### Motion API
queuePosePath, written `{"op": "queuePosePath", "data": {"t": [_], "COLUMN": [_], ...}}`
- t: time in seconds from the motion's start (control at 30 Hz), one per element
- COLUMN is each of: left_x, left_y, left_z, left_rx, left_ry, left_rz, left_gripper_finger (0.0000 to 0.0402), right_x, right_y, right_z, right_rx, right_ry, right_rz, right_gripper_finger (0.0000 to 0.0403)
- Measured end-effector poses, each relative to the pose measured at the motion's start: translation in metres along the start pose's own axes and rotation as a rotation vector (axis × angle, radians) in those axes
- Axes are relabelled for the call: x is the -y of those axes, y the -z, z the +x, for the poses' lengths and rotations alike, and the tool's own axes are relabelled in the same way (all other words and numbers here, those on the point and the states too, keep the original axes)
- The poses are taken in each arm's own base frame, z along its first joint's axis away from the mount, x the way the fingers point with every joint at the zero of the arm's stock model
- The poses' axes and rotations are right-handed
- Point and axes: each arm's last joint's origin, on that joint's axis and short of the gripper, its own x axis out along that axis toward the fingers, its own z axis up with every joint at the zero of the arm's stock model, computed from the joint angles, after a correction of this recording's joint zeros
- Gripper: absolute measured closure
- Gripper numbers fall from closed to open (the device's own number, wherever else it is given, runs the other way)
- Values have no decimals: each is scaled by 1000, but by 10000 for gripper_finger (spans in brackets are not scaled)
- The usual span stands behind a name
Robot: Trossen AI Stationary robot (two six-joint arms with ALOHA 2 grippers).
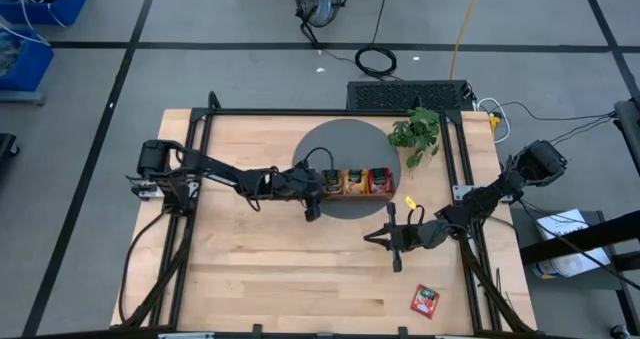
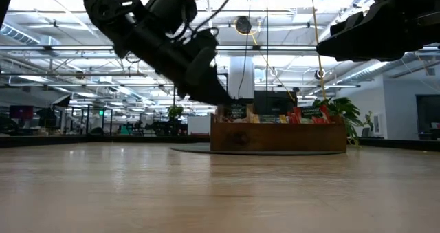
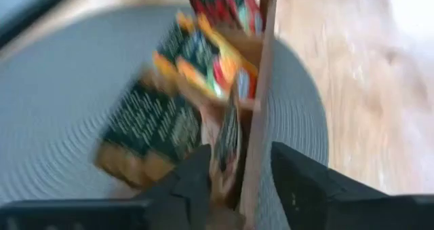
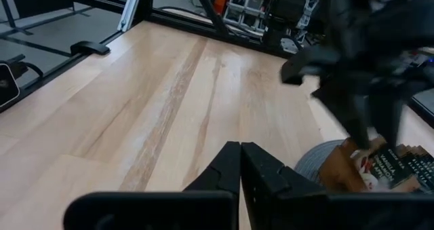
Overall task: Pick & Place Tea
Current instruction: Put the brown tea bag into the left section of the wooden organiser
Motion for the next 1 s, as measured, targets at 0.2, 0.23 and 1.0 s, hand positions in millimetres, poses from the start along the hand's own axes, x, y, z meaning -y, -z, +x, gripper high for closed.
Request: {"op": "queuePosePath", "data": {"t": [0.2, 0.23, 1.0], "left_x": [-3, -3, 38], "left_y": [-26, -30, 1], "left_z": [-21, -26, 2], "left_rx": [107, 114, 90], "left_ry": [-26, -25, 57], "left_rz": [-20, -21, -115], "left_gripper_finger": [200, 195, 395], "right_x": [0, 0, 2], "right_y": [1, 1, 8], "right_z": [0, 0, 0], "right_rx": [-7, -9, -79], "right_ry": [-1, -1, 77], "right_rz": [8, 7, -9], "right_gripper_finger": [402, 401, 402]}}
